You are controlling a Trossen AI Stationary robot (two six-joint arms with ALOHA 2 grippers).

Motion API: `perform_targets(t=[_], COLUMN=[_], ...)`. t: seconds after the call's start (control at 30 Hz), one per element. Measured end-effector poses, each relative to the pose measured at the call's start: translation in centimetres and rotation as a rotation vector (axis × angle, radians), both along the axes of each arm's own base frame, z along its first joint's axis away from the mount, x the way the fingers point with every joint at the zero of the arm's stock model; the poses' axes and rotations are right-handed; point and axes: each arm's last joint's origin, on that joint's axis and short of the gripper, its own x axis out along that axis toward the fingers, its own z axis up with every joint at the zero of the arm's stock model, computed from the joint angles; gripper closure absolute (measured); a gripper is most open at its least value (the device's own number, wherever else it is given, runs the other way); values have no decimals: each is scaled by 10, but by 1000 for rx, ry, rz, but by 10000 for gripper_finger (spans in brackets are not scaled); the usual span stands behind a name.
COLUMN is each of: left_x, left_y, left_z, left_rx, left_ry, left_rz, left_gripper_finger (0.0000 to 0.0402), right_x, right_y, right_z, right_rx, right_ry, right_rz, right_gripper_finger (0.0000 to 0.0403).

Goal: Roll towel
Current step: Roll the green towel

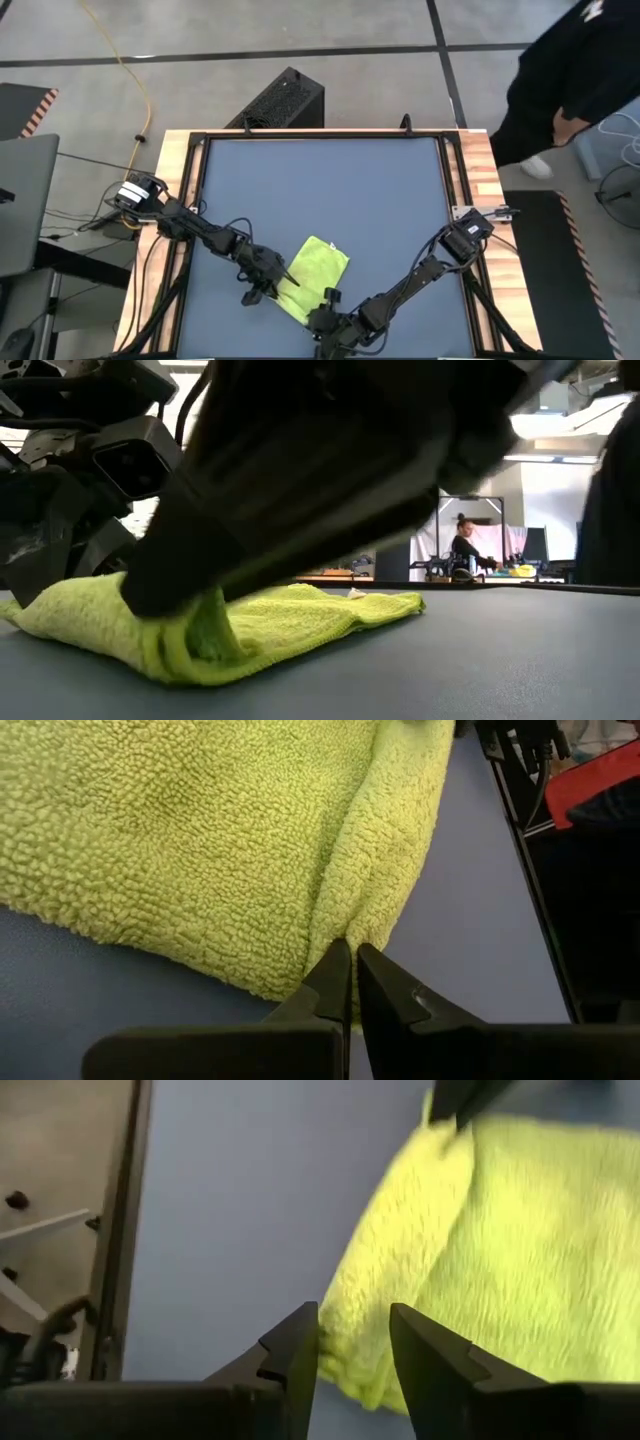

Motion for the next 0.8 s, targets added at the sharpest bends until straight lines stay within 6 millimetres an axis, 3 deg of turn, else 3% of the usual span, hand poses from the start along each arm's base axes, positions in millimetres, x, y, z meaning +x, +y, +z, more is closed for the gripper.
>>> perform_targets(t=[0.1, 0.37, 0.57, 0.7, 0.8], left_x=[0, 0, 0, 1, 4], left_y=[0, 0, 0, -1, -2], left_z=[0, 0, 0, 2, 4], left_rx=[-2, -8, -37, -51, -50], left_ry=[1, 4, 30, 47, 67], left_rz=[-1, -6, 19, 32, 36], left_gripper_finger=[401, 401, 401, 401, 401], right_x=[-2, -10, -17, -19, -22], right_y=[-2, -11, -35, -43, -54], right_z=[4, 38, 42, 45, 47], right_rx=[62, 151, 166, 124, 92], right_ry=[-3, -15, 112, 165, 222], right_rz=[-74, -186, -336, -328, -358], right_gripper_finger=[261, 289, 323, 384, 388])
